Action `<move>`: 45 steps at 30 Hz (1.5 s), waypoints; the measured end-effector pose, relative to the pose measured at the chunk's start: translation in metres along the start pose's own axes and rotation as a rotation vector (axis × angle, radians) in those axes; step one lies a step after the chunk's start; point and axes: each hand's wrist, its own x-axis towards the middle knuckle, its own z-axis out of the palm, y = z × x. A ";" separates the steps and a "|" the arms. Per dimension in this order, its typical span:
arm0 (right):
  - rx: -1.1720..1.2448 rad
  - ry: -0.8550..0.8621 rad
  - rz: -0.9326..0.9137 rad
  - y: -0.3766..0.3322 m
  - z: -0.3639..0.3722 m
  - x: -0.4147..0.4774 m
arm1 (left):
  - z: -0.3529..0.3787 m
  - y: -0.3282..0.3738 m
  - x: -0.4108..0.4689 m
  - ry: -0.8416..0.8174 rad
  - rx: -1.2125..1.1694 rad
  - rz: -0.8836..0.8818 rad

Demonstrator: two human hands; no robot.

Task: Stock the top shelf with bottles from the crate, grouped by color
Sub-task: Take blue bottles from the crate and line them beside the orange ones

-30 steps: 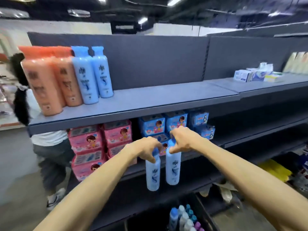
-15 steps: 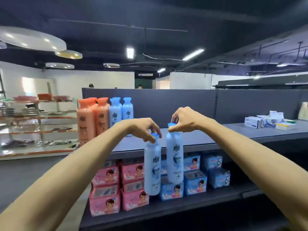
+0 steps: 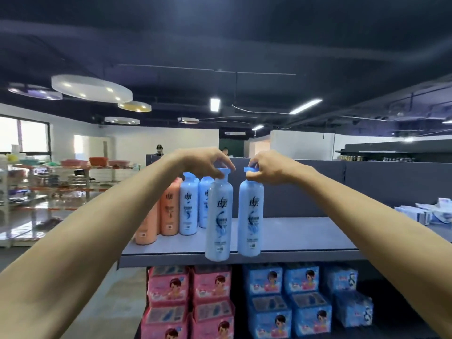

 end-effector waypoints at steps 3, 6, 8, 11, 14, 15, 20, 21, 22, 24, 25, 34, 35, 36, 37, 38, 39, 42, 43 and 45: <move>0.001 -0.013 0.007 -0.001 0.009 0.015 | 0.001 -0.012 0.005 0.029 0.006 -0.024; 0.008 -0.024 -0.009 0.000 0.022 0.028 | 0.009 -0.025 0.009 0.060 0.043 -0.045; 0.005 -0.028 -0.025 0.000 0.032 0.035 | 0.015 -0.032 0.011 0.076 0.073 -0.061; 0.013 -0.038 -0.038 0.001 0.045 0.047 | 0.020 -0.043 0.015 0.089 0.119 -0.089; 0.026 -0.029 -0.040 0.000 0.054 0.059 | 0.022 -0.054 0.021 0.091 0.158 -0.096; 0.036 -0.024 -0.036 0.000 0.056 0.063 | 0.021 -0.057 0.023 0.089 0.163 -0.101; 0.086 -0.007 -0.021 -0.003 0.067 0.081 | 0.021 -0.072 0.028 0.084 0.158 -0.129; 0.089 -0.010 -0.020 -0.004 0.069 0.084 | 0.022 -0.075 0.029 0.083 0.158 -0.131; 0.090 -0.014 -0.017 -0.005 0.071 0.086 | 0.024 -0.077 0.029 0.082 0.156 -0.132; 0.090 -0.018 -0.013 -0.007 0.077 0.090 | 0.026 -0.083 0.031 0.082 0.153 -0.136; 0.091 -0.019 -0.011 -0.008 0.080 0.092 | 0.028 -0.086 0.032 0.084 0.150 -0.140; 0.125 -0.016 0.026 -0.008 0.096 0.103 | 0.032 -0.100 0.041 0.088 0.111 -0.118; 0.129 -0.016 0.030 -0.009 0.097 0.104 | 0.033 -0.100 0.042 0.090 0.102 -0.115; 0.134 -0.015 0.034 -0.009 0.098 0.105 | 0.034 -0.101 0.043 0.093 0.092 -0.113; 0.140 -0.014 0.038 -0.008 0.098 0.105 | 0.035 -0.100 0.043 0.100 0.080 -0.110; 0.149 -0.015 0.042 -0.009 0.099 0.106 | 0.036 -0.101 0.043 0.106 0.065 -0.109; 0.159 -0.014 0.044 -0.009 0.100 0.106 | 0.037 -0.102 0.043 0.112 0.050 -0.108; 0.181 0.007 0.043 -0.010 0.104 0.106 | 0.037 -0.103 0.040 0.120 0.026 -0.108; 0.176 0.013 0.043 -0.011 0.105 0.104 | 0.037 -0.103 0.038 0.122 0.017 -0.112; 0.154 0.019 0.047 -0.012 0.106 0.102 | 0.039 -0.103 0.036 0.129 -0.006 -0.119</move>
